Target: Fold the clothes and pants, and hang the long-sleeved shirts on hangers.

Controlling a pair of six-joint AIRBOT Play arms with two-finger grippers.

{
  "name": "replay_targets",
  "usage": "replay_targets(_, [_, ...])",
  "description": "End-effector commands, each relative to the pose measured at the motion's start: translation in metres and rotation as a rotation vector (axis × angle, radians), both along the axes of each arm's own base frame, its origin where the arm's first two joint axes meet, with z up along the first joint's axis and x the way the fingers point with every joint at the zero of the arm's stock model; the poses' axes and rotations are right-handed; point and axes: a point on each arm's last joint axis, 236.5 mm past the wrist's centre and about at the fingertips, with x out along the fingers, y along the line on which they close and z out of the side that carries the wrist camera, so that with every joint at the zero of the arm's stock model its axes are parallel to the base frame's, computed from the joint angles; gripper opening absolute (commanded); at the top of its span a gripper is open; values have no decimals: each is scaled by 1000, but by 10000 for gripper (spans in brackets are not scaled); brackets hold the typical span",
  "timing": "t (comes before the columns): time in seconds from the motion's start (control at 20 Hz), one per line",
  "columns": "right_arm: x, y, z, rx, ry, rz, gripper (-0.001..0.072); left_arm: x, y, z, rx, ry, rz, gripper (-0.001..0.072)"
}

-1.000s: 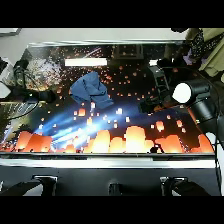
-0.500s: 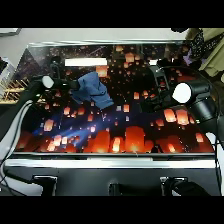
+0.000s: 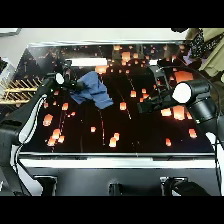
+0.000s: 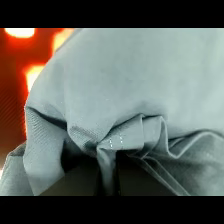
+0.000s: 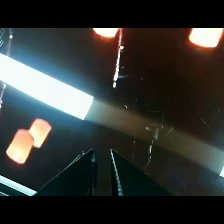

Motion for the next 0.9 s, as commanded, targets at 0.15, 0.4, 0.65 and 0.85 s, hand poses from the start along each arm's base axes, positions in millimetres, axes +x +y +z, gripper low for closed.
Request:
replay_targets(0.15, [-24,-6,-9,-24,114,-19,142,-89,-37,60,-53,276,-199,12])
replay_targets(0.4, [-76,-23,-20,-93,349,-47,141,-173,-142,105,-106,350,-394,13])
replay_targets(0.65, [-116,-37,-12,-148,476,-29,138,-262,-249,66,-88,453,-533,13])
replay_targets(0.85, [-121,-39,5,-125,409,-29,137,-287,-272,39,-66,500,-552,15])
